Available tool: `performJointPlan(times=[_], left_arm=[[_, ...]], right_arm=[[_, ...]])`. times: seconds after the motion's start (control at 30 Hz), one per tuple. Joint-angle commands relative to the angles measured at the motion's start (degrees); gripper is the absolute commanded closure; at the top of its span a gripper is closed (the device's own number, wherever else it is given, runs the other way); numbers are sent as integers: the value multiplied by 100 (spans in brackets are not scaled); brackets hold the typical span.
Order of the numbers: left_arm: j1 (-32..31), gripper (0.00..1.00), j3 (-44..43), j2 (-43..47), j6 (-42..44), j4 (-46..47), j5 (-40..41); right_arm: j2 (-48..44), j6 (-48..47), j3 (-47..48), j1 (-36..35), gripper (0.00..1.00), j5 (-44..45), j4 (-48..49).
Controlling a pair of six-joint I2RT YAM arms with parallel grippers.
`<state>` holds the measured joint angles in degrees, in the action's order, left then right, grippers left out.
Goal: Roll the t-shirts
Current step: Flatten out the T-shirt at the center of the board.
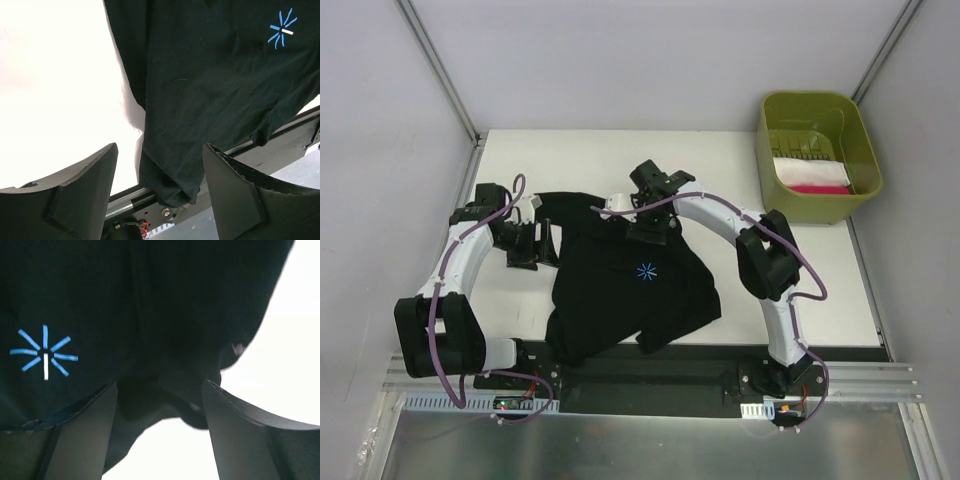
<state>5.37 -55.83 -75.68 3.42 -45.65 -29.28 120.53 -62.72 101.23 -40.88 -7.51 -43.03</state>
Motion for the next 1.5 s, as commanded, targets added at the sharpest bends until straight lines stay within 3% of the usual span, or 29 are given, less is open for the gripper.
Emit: performJointPlan(times=[0.0,0.2,0.4,0.5,0.53,0.67,0.9,1.03,1.07,1.1,1.2,1.37,1.47], left_arm=[[43,32,-85,-140,-131,-32,19],[44,32,-182,-658,-157,-32,-245],[43,35,-516,-1387,-201,-41,-421],[43,37,-692,-1564,-210,-58,-430],[43,37,-709,-1590,-202,-76,-447],[61,37,-683,-1546,-149,-93,-456],[316,38,-1086,-1555,-202,-146,-649],[316,38,-1465,-1783,-192,-164,-649],[307,37,-1526,-1836,-201,-164,-658],[316,37,-1614,-1897,-201,-164,-684],[316,38,-1799,-2135,-254,-172,-746],[316,37,-1861,-2092,-202,-181,-1001],[316,37,-1835,-1925,9,-199,-1124]], right_arm=[[172,-495,213,-192,29,223,285],[366,-452,143,-201,42,566,566],[296,-320,-59,-192,71,1049,830],[103,-153,-174,-192,96,1286,910],[-150,-92,-200,-175,99,1365,910],[-1012,320,-437,10,99,1261,604],[-2234,831,-999,992,99,1050,-1188],[-2929,674,-2182,1547,99,1189,-1331],[-3043,656,-2352,1635,97,1225,-1331],[-3175,638,-2501,1741,74,1260,-1349],[-3308,734,-2592,1759,42,1243,-1428],[-3019,1287,-1065,1470,37,400,-1551],[-2343,1481,-9,839,39,232,-1333]])
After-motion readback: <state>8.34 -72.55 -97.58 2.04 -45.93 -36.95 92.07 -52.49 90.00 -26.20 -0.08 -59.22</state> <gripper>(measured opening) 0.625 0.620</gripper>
